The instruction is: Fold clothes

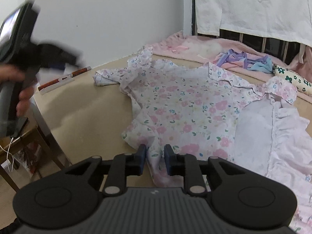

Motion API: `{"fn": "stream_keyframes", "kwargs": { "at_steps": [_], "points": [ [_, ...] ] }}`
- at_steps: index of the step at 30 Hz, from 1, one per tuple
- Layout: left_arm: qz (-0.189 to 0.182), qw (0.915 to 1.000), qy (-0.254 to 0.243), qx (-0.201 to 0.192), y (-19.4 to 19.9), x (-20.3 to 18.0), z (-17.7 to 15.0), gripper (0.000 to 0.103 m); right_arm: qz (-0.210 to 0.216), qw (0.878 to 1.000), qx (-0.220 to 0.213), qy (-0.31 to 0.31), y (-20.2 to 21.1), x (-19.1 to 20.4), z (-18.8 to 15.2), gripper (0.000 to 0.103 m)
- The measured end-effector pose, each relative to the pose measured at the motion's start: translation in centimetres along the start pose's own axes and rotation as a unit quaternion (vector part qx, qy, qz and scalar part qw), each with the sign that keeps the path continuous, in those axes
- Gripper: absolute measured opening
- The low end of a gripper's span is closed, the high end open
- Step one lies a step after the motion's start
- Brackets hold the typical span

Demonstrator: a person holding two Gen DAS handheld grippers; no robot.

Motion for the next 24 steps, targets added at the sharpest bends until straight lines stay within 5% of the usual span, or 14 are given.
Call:
{"fn": "stream_keyframes", "kwargs": {
  "at_steps": [2, 5, 7, 9, 14, 18, 19, 21, 24],
  "points": [
    [-0.03, 0.9983, -0.049, -0.005, -1.8, -3.2, 1.6, 0.085, -0.004, 1.0, 0.004, -0.006, -0.3, 0.1, -0.1, 0.023],
    [-0.058, 0.9935, -0.088, 0.045, -4.5, -5.8, 1.9, 0.078, -0.01, 1.0, 0.002, -0.013, -0.2, 0.2, -0.3, 0.023],
    [-0.067, 0.9916, -0.083, 0.074, -6.1, -6.2, 1.4, 0.059, -0.011, 1.0, 0.002, -0.014, -0.1, 0.2, -0.3, 0.023],
    [-0.085, 0.9914, -0.044, 0.089, -6.3, -4.9, 0.5, 0.002, -0.01, 1.0, 0.001, -0.014, -0.2, 0.1, -0.3, 0.023],
    [-0.049, 0.9904, 0.112, 0.064, -3.7, 1.0, -2.3, 0.001, -0.009, 1.0, -0.004, -0.01, -0.3, -0.1, -0.4, 0.023],
    [-0.009, 0.9759, 0.21, 0.057, 0.4, 3.5, -6.4, 0.003, -0.004, 1.0, -0.009, -0.021, -0.2, -0.6, -0.6, 0.023],
    [-0.002, 0.9667, 0.247, 0.067, 1.3, 4.1, -7.5, 0.009, -0.004, 1.0, -0.009, -0.021, -0.2, -0.6, -0.6, 0.023],
    [0.012, 0.9535, 0.295, 0.062, 3.3, 4.7, -9.4, 0.045, -0.006, 1.0, -0.006, -0.02, -0.3, -0.5, -0.5, 0.023],
    [0.051, 0.9586, 0.279, 0.025, 5.7, 5.4, -9.5, 0.048, -0.013, 1.0, 0.001, -0.012, -0.3, -0.2, -0.3, 0.023]
  ]
}}
Point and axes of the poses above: each gripper's, at about its wrist camera, not at the fingertips, and y roughly against the way its jaws point, x to its left, z to its top, the point moved 1 cm from there along -y, roughly the way its jaws point, and after that the axes turned 13 degrees about -y, right-handed, at the moved point
